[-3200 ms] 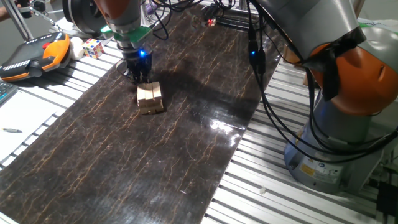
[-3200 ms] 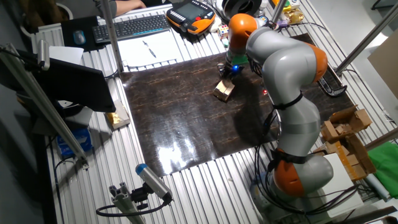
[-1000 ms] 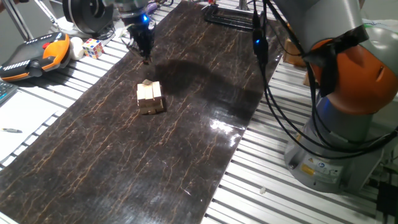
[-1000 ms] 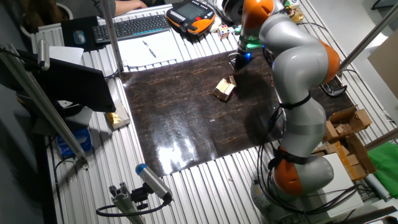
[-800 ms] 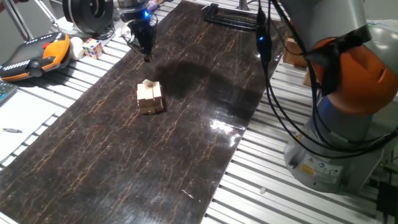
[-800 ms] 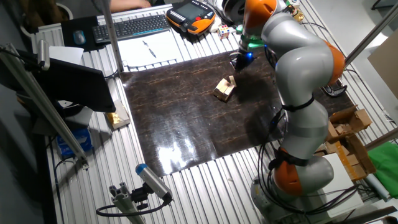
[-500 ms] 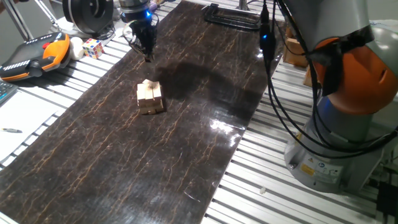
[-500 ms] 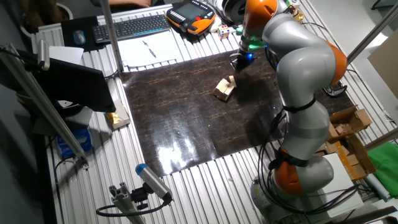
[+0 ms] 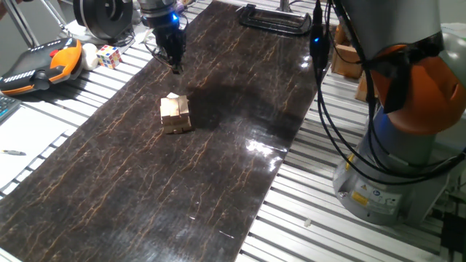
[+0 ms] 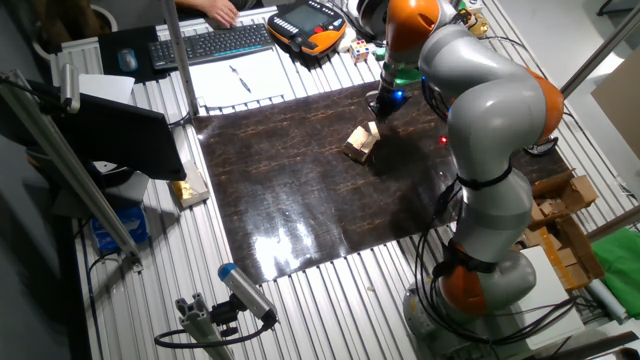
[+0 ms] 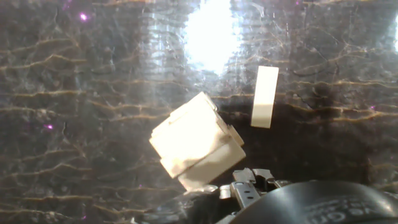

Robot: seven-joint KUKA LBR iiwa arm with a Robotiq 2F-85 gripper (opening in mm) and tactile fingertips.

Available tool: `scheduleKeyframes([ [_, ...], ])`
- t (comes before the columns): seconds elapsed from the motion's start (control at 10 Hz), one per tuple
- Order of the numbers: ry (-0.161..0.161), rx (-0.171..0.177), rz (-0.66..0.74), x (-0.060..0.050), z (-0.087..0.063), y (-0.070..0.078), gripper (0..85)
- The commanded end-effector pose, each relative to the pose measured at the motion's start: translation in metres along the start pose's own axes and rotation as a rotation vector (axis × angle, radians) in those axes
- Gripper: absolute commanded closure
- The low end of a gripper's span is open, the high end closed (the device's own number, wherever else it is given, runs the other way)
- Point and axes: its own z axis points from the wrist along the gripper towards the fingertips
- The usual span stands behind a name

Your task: Play Jenga

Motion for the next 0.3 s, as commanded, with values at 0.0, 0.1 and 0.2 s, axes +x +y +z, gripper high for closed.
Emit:
scheduleKeyframes([
  [0.0,-0.001,-0.005,0.006,-0.0006,0.0019,0.0000,84.3],
  [0.1,-0.006,-0.010,0.006,-0.0017,0.0028,-0.0011,84.3],
  [0.2,-0.010,-0.014,0.014,-0.0011,0.0024,-0.0011,84.3],
])
